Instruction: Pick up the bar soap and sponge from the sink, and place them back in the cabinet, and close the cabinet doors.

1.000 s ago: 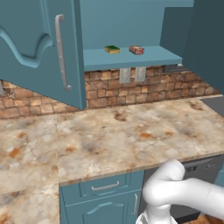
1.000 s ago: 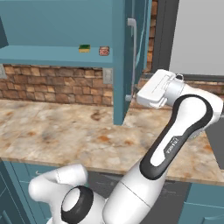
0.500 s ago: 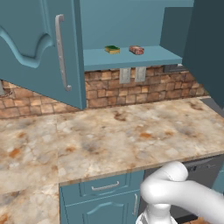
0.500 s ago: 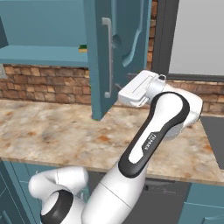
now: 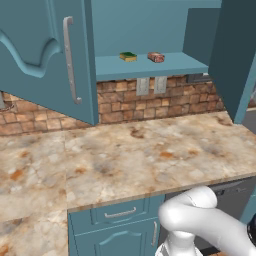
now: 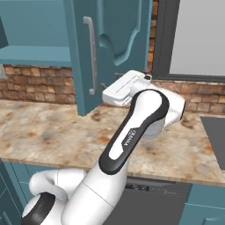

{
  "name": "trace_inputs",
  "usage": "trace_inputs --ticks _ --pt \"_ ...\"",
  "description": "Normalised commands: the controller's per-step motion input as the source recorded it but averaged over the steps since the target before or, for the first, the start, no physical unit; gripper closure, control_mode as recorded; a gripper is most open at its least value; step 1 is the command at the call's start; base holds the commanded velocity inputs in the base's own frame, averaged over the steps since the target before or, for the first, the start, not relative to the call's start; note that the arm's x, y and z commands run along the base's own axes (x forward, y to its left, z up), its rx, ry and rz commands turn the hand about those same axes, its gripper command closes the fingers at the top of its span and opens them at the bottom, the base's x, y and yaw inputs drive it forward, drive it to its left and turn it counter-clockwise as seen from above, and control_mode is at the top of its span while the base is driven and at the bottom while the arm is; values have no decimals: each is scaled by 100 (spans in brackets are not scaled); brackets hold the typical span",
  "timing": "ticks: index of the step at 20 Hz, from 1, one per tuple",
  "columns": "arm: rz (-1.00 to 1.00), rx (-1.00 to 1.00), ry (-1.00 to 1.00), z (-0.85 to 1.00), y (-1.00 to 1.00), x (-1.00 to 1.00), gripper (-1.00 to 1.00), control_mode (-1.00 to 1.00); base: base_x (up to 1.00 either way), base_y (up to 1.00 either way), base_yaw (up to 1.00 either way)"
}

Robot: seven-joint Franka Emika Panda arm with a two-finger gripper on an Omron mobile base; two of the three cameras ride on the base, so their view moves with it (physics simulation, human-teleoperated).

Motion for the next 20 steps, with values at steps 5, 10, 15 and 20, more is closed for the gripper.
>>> trace_inputs --ticks 5,10,15,20 --pt "-7 0 0 0 50 0 -100 -100 0 0 0" --pt "-13 0 0 0 49 0 -100 -100 0 0 0" --pt "-15 0 0 0 44 4 -100 -100 0 0 0" --pt "-15 0 0 0 32 12 -100 -100 0 0 0"
